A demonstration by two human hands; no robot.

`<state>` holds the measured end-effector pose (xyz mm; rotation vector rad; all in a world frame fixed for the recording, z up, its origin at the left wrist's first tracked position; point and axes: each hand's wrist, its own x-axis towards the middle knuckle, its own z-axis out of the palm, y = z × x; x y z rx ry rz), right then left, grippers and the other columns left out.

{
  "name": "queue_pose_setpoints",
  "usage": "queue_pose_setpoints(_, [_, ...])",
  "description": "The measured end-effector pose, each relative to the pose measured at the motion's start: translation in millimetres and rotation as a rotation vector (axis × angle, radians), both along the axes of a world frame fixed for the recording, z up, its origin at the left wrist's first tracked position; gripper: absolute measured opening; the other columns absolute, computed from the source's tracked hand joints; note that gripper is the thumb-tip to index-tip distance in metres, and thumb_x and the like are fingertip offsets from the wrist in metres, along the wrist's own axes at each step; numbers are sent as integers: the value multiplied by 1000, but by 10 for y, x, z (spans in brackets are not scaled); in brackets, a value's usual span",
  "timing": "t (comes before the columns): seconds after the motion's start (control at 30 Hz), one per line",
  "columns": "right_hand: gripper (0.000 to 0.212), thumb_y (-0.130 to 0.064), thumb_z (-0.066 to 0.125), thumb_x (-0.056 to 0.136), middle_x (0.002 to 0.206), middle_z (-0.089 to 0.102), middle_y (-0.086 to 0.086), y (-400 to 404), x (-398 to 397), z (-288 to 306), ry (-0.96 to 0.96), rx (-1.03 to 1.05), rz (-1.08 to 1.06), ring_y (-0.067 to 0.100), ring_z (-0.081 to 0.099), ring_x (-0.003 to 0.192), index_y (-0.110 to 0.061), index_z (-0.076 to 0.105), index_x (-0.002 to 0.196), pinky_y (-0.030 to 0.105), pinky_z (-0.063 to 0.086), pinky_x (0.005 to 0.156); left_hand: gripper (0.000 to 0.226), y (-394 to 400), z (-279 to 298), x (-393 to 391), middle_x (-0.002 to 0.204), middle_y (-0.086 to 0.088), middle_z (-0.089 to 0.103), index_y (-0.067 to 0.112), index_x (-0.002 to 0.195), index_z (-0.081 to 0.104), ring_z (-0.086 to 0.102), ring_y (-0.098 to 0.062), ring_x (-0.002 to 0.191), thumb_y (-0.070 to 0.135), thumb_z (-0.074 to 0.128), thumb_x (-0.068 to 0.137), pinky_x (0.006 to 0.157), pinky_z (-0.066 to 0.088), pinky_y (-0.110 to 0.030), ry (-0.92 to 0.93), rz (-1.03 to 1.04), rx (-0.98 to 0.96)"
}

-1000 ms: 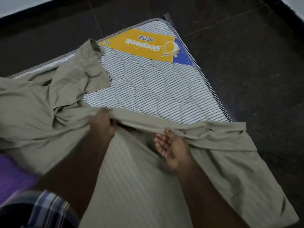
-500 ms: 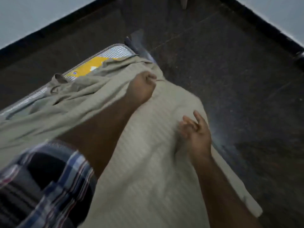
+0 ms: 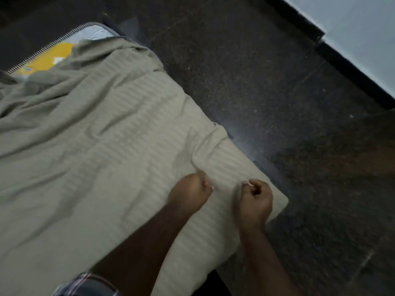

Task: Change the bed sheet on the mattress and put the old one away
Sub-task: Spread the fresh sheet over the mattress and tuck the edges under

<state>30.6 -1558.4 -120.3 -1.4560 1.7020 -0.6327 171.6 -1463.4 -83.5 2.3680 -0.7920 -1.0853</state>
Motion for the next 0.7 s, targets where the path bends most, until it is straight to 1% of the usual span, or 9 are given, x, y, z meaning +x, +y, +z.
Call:
queue_pose_setpoints(0.03, [25,-30,69,75,93,68,12,1,-197,-36,18,34,-118,31,63,88,-15,68,95,51,53,89,24,34,-21,-161,88,3,67,22,83,57,64,-19,86,44,65,88,77,53,-37,-2,-50,14])
queue_pose_setpoints(0.1, [45,-40,71,74,93,64,11,28,-480,-88,29,198,-279,25,59,87,-4,67,101,48,52,91,31,96,-88,-478,92,3,64,23,82,53,62,-19,88,50,66,86,77,52,-35,-12,-137,34])
queue_pose_setpoints(0.13, [43,-36,73,81,92,63,10,46,-560,-103,34,296,-272,23,58,87,0,68,104,44,52,90,33,125,-134,-628,96,2,63,24,85,51,61,-19,92,53,66,85,77,49,-33,-24,-179,43])
queue_pose_setpoints(0.2, [25,-30,69,92,90,68,7,73,-686,-198,-78,424,-214,24,64,86,-6,72,98,40,55,83,44,192,-233,-897,108,0,61,22,100,52,59,-20,101,59,67,83,79,48,-32,-53,-244,70])
queue_pose_setpoints(0.27, [27,-38,65,96,88,73,8,57,-797,-257,-280,534,-270,27,68,79,-12,71,89,41,58,71,56,254,-317,-1112,116,-1,57,22,112,50,58,-23,108,64,67,79,85,51,-37,-127,-270,88])
queue_pose_setpoints(0.37, [36,-46,55,100,72,63,4,-60,-995,-376,-410,656,-389,16,56,54,-14,64,86,23,43,47,60,257,-373,-1340,119,0,54,24,115,47,57,-27,110,69,64,79,84,52,-40,-286,-278,81])
queue_pose_setpoints(0.47, [30,-36,54,102,65,58,4,-161,-1060,-479,-390,692,-300,15,48,47,-14,61,83,22,34,45,63,190,-392,-1482,122,-1,54,24,120,47,58,-29,111,71,59,81,84,52,-41,-379,-275,99])
queue_pose_setpoints(0.57, [28,-25,56,101,59,51,4,-282,-1074,-524,-424,669,-243,13,45,41,-15,56,75,20,32,41,39,75,-366,-1606,115,1,58,24,109,52,60,-27,107,60,51,92,78,49,-35,-428,-317,93])
queue_pose_setpoints(0.7, [26,-9,51,101,55,47,3,-535,-1486,-322,-552,469,-496,13,48,38,-16,51,76,18,37,36,23,-144,-141,-1898,99,0,64,22,94,52,62,-27,94,44,46,97,72,45,-36,-443,-281,-61])
